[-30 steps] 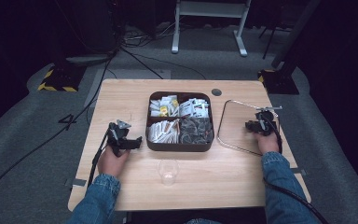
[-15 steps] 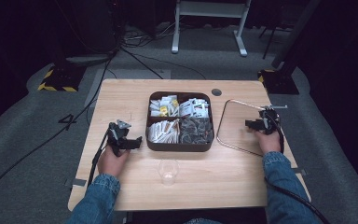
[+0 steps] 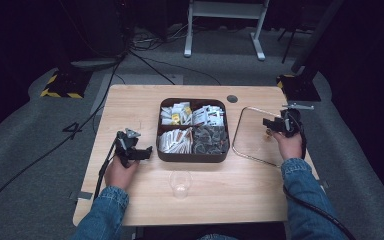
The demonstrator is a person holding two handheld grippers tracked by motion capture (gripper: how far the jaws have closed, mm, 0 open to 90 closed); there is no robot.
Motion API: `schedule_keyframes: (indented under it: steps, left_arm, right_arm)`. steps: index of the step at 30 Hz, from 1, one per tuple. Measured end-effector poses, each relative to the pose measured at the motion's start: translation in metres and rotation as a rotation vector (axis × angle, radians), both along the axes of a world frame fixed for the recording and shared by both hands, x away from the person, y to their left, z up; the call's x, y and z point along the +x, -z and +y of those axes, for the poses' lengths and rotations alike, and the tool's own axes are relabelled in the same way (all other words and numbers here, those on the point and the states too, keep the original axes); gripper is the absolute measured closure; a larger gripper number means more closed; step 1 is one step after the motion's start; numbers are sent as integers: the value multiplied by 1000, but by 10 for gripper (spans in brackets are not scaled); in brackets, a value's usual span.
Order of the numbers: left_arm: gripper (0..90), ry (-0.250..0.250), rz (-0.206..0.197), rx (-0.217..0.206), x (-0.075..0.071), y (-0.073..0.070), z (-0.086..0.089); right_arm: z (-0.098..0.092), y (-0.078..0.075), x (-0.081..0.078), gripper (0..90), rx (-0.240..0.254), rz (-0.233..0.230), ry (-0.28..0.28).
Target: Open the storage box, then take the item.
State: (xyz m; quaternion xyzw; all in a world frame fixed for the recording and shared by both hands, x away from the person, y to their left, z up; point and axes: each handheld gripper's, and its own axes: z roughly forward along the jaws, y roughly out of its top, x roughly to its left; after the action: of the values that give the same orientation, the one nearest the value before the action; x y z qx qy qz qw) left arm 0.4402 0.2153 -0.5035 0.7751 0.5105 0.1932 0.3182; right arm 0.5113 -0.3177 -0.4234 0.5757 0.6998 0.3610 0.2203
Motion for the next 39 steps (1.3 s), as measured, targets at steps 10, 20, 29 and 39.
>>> schedule_keyframes:
  steps: [10,20,29,39]
  left_arm:
    - [149,0,0,0,0,0,0]
    - [149,0,1,-2,1,0,0]
    - [150,3,2,2,-1,0,0]
    - [149,1,1,1,-2,0,0]
  right_arm:
    - [11,-26,-7,438,33,-33,-42]
    - [40,-45,-20,441,45,-75,-126]
    - [73,-45,-21,437,53,-55,-228]
    - [109,-37,-21,503,76,-3,-338]
